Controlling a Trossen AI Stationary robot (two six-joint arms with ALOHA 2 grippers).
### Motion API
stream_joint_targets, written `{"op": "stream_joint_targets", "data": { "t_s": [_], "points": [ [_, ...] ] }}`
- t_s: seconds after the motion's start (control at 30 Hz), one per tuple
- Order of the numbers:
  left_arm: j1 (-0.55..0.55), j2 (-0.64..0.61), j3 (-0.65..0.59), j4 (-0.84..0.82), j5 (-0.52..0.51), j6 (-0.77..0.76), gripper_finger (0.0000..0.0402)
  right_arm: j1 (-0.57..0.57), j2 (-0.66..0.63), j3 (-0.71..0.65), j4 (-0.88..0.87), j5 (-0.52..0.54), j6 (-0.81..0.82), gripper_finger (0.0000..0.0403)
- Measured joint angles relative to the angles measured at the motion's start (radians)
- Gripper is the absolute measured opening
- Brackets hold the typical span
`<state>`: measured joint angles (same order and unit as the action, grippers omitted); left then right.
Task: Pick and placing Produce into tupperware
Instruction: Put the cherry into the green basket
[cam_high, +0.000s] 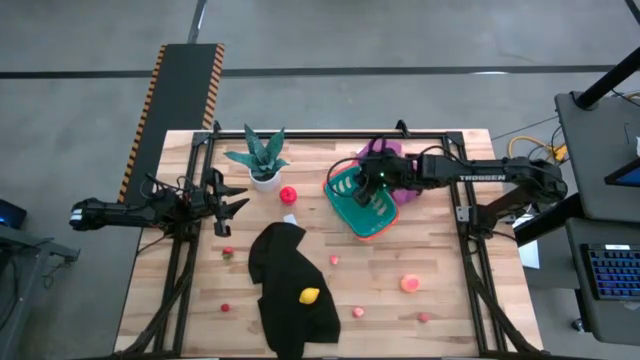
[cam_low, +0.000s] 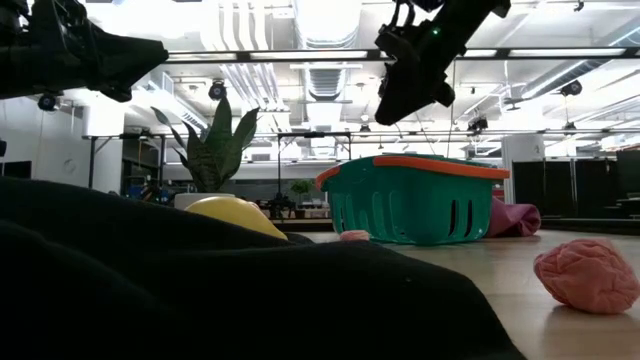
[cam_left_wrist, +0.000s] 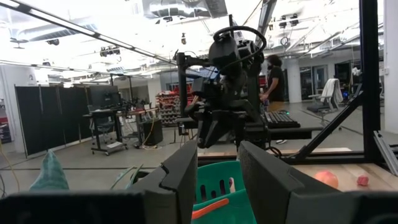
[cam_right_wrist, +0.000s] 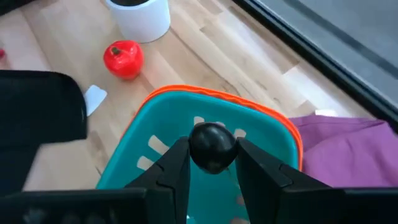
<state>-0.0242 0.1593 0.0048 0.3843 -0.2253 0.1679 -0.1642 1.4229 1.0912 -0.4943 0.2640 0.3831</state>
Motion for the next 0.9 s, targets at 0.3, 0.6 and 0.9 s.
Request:
{"op": "stream_joint_targets", "data": {
  "t_s": [0.3, 0.6, 0.9],
  "points": [
    [0.000, 0.000, 0.000, 0.000, 0.000, 0.006, 0.0108, 0.000, 0.106, -0.002, 0.006, -0.003, 0.009, 0.0102],
    [0.000, 0.002, 0.000, 0.000, 0.000, 0.005, 0.0108, 0.000, 0.195, 0.008, -0.002, -0.002, 0.009, 0.0102],
    [0.000, 0.004, 0.000, -0.001, -0.001, 0.005, 0.0108, 0.000, 0.269, 0.007, -0.003, 0.062, 0.009, 0.0102]
  ]
}}
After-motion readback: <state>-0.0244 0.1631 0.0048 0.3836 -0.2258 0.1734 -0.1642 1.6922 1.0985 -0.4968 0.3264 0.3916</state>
